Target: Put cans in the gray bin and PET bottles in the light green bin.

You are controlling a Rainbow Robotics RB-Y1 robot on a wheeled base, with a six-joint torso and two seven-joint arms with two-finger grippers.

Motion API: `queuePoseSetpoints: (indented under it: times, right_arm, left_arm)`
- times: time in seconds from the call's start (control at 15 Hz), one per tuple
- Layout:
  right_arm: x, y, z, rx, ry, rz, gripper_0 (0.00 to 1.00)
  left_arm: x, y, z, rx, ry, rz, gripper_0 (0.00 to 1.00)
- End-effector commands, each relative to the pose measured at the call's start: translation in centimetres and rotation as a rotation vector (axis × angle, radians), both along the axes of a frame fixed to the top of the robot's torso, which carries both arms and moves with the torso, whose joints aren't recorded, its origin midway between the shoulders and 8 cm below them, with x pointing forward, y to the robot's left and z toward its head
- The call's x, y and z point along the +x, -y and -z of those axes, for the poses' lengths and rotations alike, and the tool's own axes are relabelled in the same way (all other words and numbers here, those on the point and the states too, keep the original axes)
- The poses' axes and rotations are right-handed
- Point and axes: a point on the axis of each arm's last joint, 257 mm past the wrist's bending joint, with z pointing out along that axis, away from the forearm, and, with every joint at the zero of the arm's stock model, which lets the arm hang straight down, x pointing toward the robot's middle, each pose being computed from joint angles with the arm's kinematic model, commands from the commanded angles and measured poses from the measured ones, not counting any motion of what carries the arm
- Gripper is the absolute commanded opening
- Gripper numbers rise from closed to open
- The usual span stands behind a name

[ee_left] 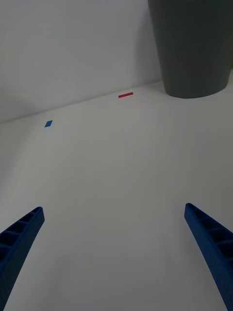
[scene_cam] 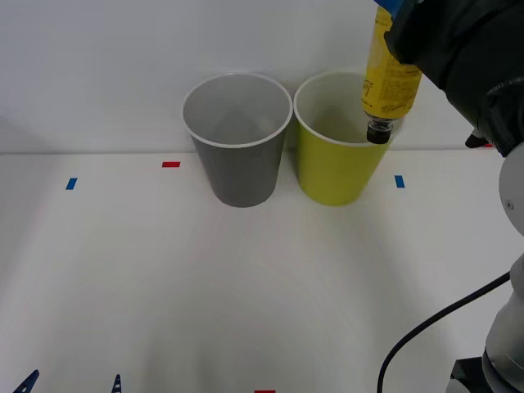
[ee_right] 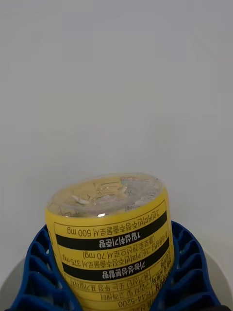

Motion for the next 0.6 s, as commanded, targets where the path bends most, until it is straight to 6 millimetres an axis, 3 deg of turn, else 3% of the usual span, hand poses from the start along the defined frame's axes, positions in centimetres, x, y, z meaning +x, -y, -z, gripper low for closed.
queuePoseSetpoints:
  times: [0.07,0.27,0.6]
  right_arm:
    - [0.6,1.9,-0.5,0.007,-0.008,0.067,0.00]
    - [1.7,3.4,-1.2,0.031,-0.062,0.104,0.00]
    - [6.9,4.1,-1.4,0.003,-0.044,0.122,0.00]
  left_arm:
    - [0.0,0.0,0.0,0.000,0.000,0.000,0.99]
    - [0.0,0.0,0.0,0.000,0.000,0.000,1.00]
    - [0.0,0.0,0.0,0.000,0.000,0.000,0.99]
